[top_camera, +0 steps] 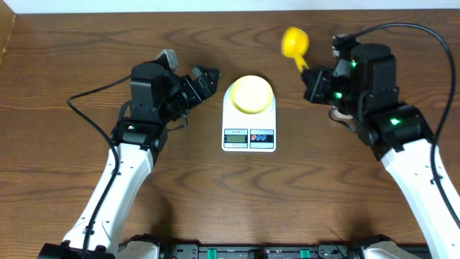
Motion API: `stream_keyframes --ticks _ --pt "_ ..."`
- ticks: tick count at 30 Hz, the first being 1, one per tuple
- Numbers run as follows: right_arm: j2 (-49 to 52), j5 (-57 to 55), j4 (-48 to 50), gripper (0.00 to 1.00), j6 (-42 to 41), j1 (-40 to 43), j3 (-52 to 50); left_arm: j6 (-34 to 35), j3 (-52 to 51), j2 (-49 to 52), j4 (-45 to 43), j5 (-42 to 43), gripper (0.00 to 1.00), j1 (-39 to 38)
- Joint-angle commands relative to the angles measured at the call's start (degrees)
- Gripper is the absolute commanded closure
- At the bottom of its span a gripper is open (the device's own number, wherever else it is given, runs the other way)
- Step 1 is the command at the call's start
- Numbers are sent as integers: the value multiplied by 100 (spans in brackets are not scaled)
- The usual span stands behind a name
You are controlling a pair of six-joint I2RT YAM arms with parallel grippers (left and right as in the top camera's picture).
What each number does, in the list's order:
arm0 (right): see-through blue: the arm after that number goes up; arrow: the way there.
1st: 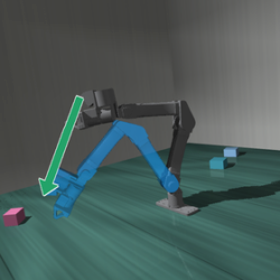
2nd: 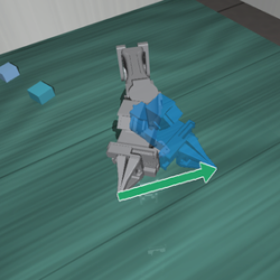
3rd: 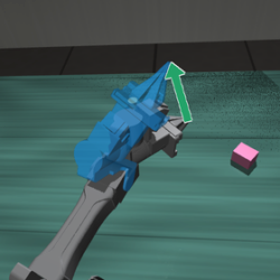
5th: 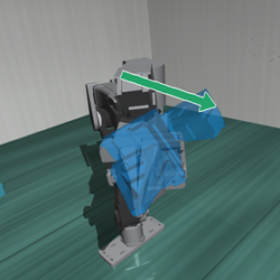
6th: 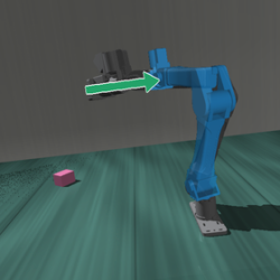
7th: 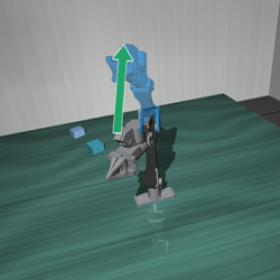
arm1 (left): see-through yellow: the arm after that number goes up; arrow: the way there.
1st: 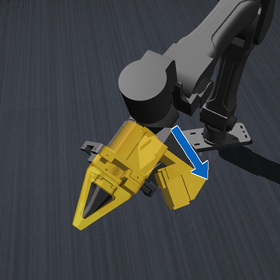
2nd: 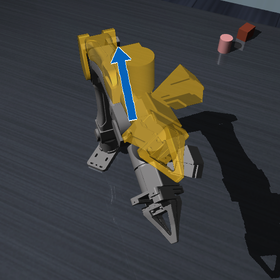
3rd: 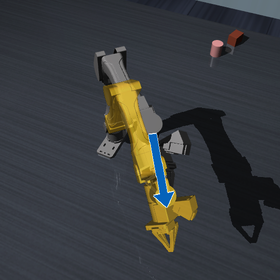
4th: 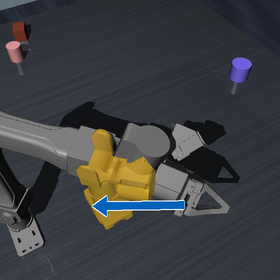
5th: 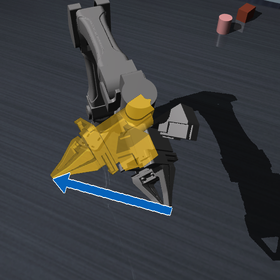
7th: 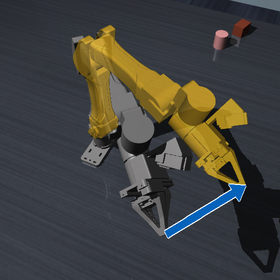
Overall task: Scoop item into bowl and weigh 50g on scale
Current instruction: 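Carry the scoop with the right gripper over the soybean tub, then press the scale's tare button with the left gripper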
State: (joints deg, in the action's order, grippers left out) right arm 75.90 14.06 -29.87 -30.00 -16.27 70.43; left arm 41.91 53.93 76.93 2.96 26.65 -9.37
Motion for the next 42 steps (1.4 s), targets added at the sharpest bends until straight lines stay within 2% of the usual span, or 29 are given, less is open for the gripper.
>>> stream_keyframes --ticks 1,8,10,14,18,21,24,28,30,39,42 --pt "-103 -1099 -907 99 658 138 98 -184 83 -107 354 -52 4 35" --pt "-101 -2048 -1873 99 649 236 92 -214 83 -107 769 -52 4 35" --pt "-96 -2201 -2017 99 649 236 90 -581 83 -107 767 -50 5 35" --pt "-96 -2717 -2017 99 645 236 90 -1025 83 -107 776 -50 5 35" --pt "-96 -2889 -1690 99 662 328 90 -1040 90 -107 817 -52 5 35" --pt "-96 -2284 -1370 99 1237 568 94 -1088 251 -107 1370 -155 5 35" --pt "-94 -1366 -1375 99 1707 922 164 -1394 590 -107 2382 -691 5 -20" --pt "-94 -136 -1862 99 2214 1517 522 -1683 1095 -107 3694 -1705 5 -243" --pt "-94 369 -2347 99 2496 1847 863 -1685 1167 -107 4030 -1878 5 -422" --pt "-122 282 -2452 99 2363 1956 929 -1687 1019 -52 4133 -1818 4 -1180" --pt "-122 216 -2452 99 2376 1956 929 -1950 931 31 4009 -1864 4 -1504"
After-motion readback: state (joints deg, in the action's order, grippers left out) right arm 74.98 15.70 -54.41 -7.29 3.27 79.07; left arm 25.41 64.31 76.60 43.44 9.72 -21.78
